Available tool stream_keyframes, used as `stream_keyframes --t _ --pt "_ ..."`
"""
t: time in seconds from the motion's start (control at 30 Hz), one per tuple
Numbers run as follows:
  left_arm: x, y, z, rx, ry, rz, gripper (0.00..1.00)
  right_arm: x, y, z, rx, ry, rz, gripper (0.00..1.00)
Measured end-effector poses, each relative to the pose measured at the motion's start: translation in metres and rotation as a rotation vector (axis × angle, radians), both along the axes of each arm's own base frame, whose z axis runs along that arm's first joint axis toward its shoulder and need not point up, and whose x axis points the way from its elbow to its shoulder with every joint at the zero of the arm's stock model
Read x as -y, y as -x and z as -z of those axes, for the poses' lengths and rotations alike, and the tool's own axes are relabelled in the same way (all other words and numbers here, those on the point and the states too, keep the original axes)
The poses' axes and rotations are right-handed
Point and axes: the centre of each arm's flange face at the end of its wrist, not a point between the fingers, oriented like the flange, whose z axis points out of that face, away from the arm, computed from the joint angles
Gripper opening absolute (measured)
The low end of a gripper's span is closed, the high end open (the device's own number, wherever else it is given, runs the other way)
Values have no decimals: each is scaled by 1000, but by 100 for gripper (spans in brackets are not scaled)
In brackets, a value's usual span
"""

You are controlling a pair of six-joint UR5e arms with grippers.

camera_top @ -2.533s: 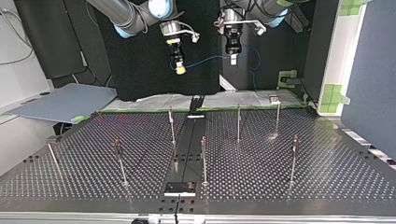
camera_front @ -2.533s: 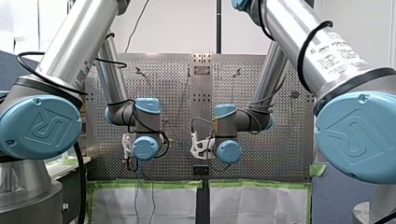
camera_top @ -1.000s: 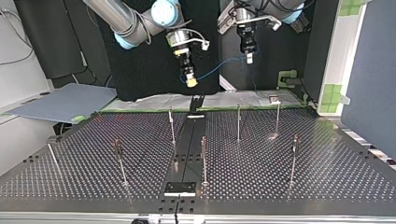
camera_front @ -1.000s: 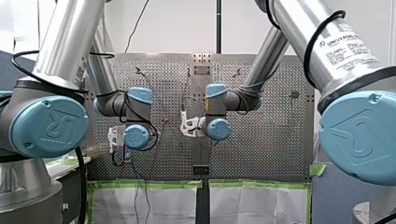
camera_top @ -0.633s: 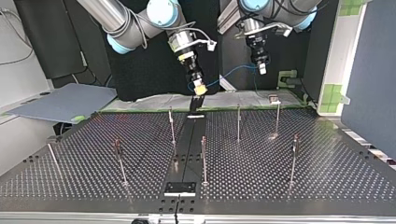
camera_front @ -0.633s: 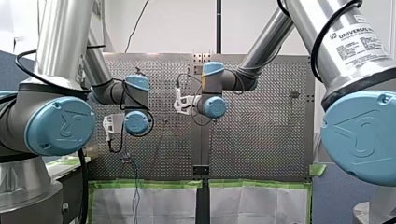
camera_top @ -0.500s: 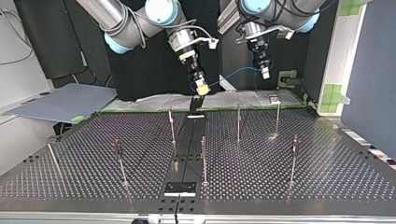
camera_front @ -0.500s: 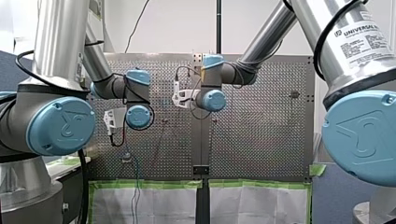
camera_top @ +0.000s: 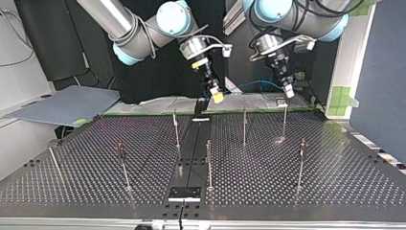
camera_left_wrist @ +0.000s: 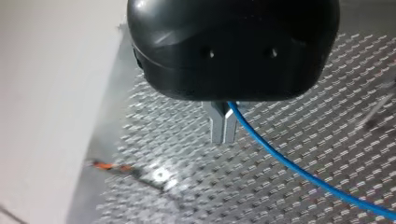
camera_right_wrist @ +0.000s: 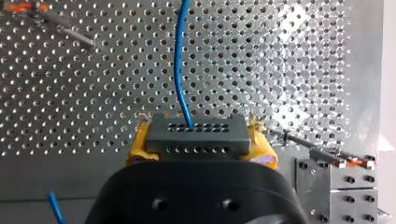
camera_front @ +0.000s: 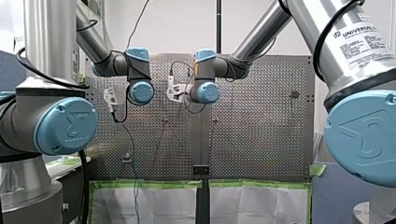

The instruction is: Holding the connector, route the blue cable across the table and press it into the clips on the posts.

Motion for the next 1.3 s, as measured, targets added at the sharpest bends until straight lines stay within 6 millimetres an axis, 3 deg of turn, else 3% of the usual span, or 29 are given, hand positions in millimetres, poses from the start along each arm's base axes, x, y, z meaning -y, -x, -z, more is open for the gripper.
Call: stream_keyframes --t 0.37,0.73,1.07,1.3 --pt "-32 -8 -38 22 -13 -11 0 10 -14 -34 6 -11 -4 0" --pt "-34 -36 -35 19 -18 23 0 13 -30 -73 12 -27 -23 0" --pt "-46 -59 -55 62 -7 9 0 26 -50 -64 -7 -70 -36 0" --pt "-50 -77 -68 78 -10 26 0 39 -60 -75 17 -67 -37 0"
